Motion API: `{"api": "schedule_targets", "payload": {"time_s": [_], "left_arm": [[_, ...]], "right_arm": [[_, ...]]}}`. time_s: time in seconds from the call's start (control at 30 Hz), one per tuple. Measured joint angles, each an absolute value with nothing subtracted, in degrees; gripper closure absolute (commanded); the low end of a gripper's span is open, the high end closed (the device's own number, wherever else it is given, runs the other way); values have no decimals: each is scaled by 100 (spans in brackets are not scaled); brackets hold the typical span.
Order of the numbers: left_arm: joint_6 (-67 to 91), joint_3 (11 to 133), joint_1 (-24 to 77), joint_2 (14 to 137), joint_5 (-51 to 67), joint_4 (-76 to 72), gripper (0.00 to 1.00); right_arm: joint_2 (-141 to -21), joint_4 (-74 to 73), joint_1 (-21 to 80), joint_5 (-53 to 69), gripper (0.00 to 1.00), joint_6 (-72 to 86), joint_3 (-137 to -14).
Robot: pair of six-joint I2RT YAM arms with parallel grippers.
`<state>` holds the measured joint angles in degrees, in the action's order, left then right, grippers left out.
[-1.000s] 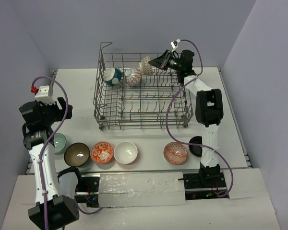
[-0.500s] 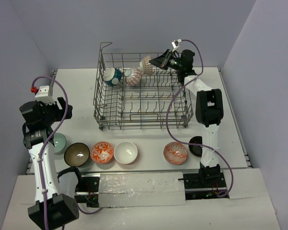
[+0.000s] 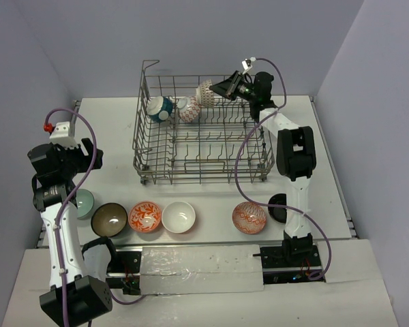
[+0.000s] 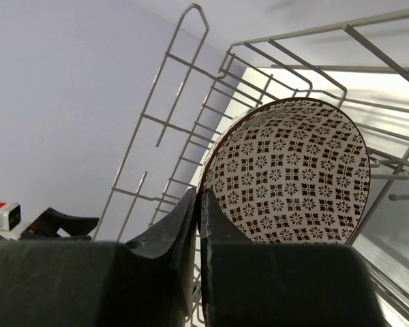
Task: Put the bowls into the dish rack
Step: Insert the bowl into the dish rack.
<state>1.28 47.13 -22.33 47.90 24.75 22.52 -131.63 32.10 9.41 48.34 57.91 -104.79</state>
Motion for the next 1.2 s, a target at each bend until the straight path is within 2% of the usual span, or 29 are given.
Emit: {"api": "schedule_targets", "payload": {"time_s": [0.53, 0.77, 1.2], "left_arm": [[128, 4713, -2233, 4790, 2480, 2252, 23], [126, 4713, -2233, 4799, 2484, 2252, 24], [130, 4713, -2233, 4851, 2567, 2255, 24]], "right_arm": [[-13063, 3135, 947, 4604, 100, 5492, -10250], [-12984, 3286, 884, 4628, 93, 5443, -10020], [-12742, 3151, 585, 4799, 91, 5266, -9531]]}}
